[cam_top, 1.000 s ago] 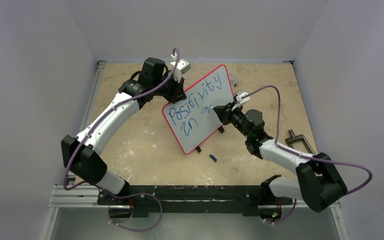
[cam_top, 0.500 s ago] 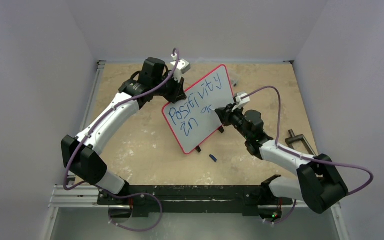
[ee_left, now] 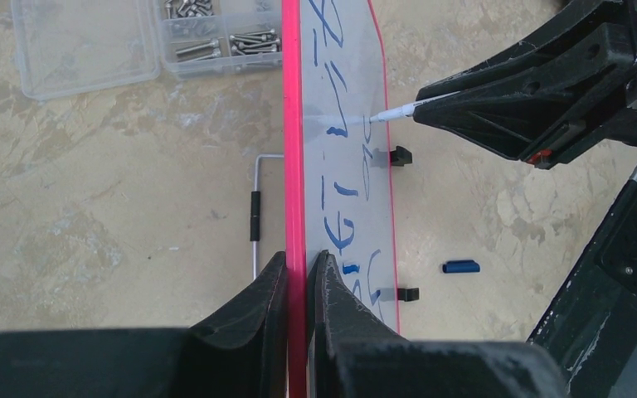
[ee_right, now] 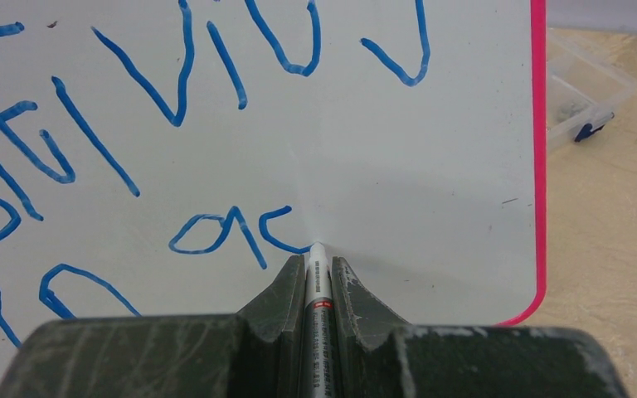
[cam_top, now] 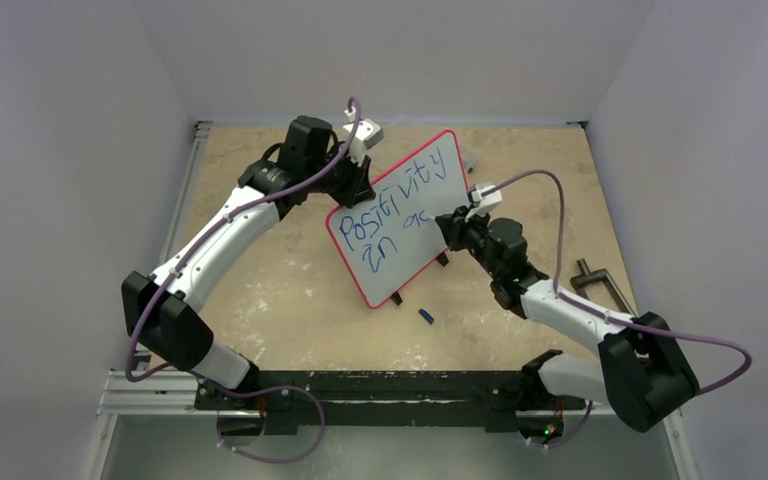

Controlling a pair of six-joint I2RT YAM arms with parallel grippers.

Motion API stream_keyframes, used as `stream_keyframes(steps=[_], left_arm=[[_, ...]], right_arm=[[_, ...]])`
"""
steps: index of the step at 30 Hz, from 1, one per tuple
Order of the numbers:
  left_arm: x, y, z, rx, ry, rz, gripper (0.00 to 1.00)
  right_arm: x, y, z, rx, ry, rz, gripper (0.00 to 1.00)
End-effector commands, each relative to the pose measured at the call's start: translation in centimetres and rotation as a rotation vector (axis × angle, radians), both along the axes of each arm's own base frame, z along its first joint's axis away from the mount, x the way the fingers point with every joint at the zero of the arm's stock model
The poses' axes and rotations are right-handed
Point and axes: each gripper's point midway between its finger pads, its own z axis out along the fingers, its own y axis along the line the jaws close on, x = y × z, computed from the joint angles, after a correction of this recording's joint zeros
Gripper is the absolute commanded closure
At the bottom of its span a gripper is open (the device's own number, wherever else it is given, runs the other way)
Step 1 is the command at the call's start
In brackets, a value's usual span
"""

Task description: Write a sentence on the whiteboard

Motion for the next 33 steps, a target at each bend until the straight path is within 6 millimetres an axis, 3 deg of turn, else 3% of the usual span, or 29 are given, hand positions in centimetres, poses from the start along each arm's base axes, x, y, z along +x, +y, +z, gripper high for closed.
stream_keyframes(steps=[1, 11, 21, 33], left_arm=[[-2.1, 0.7, -2.6, 0.126, 0.019, -0.078, 1.00], [-2.1, 0.7, -2.6, 0.126, 0.020, -0.080, 1.00], [-2.1, 0.7, -2.5, 0.126, 0.017, -0.079, 1.00], [-2.1, 0.7, -2.6, 0.128, 0.018, -0.079, 1.00]], right_arm=[[0.5, -0.6, 3.5, 0.000, -0.089, -0.035, 1.00], [-1.0, -1.1, 7.2, 0.058, -0.177, -0.019, 1.00], [0.0, -0.4, 5.9, 0.058, -0.143, -0.014, 1.00], [1.6, 0.0, 5.6, 0.060, -0.144, -0.043, 1.00]])
